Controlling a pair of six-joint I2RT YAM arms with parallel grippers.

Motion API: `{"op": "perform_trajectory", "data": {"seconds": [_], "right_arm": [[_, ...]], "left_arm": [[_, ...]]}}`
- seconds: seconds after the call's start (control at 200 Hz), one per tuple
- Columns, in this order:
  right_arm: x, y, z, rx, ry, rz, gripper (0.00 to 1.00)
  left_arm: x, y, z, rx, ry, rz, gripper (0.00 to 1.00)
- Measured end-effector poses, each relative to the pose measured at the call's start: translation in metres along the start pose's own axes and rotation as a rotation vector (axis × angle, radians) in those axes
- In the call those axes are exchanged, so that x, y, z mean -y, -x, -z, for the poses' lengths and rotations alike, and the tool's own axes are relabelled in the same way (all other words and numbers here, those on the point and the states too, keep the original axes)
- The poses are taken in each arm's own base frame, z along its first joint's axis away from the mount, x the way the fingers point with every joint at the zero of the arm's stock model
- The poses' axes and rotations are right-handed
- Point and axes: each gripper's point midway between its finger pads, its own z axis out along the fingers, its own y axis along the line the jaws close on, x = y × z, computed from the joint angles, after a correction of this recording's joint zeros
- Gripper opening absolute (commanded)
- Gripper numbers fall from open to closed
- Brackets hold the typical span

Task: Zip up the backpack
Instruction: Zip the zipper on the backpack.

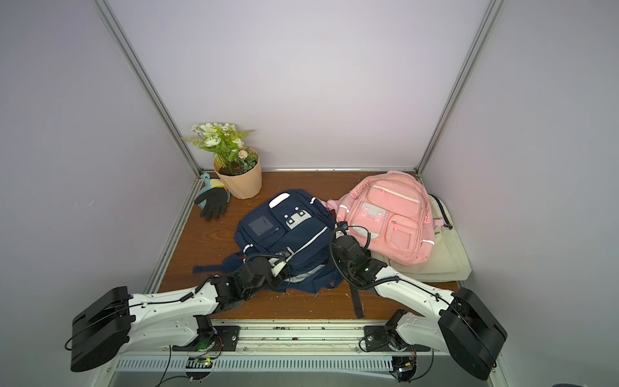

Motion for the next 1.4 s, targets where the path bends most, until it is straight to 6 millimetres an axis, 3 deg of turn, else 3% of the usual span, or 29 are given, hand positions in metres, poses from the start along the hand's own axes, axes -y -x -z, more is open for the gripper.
{"op": "perform_trajectory", "data": {"seconds": [0.115, 0.24, 0.405, 0.44, 0.54, 0.676, 0.821, 1.011, 1.136, 1.396], "right_arm": [[-0.011, -0.012, 0.006, -0.025, 0.015, 0.004, 0.00], [-0.019, -0.018, 0.008, -0.037, 0.037, -0.009, 0.00], [-0.028, -0.025, 0.007, -0.058, 0.053, -0.006, 0.00], [-0.030, -0.026, 0.006, -0.062, 0.057, -0.002, 0.00], [-0.037, -0.026, 0.008, -0.065, 0.072, 0.002, 0.00], [-0.042, -0.023, 0.011, -0.059, 0.086, -0.001, 0.00], [-0.043, -0.019, 0.016, -0.050, 0.097, -0.011, 0.00], [-0.046, -0.018, 0.020, -0.047, 0.109, -0.019, 0.00], [-0.046, -0.018, 0.020, -0.046, 0.110, -0.021, 0.00], [-0.038, -0.014, 0.015, -0.045, 0.081, -0.032, 0.00]], "left_arm": [[-0.028, -0.004, 0.005, -0.021, 0.130, 0.065, 0.73], [-0.034, 0.002, 0.011, -0.003, 0.139, 0.133, 0.76], [-0.004, 0.028, 0.017, 0.088, -0.019, 0.148, 0.78], [0.006, 0.032, 0.016, 0.093, -0.051, 0.120, 0.86], [0.033, 0.042, 0.006, 0.073, -0.134, 0.047, 0.89], [0.049, 0.048, -0.013, 0.053, -0.171, -0.025, 0.87], [0.060, 0.042, -0.037, 0.004, -0.171, -0.084, 0.75], [0.056, 0.037, -0.058, -0.018, -0.101, -0.116, 0.53], [0.056, 0.038, -0.062, -0.006, -0.086, -0.122, 0.24], [0.057, 0.030, -0.052, 0.017, -0.104, -0.121, 0.07]]}}
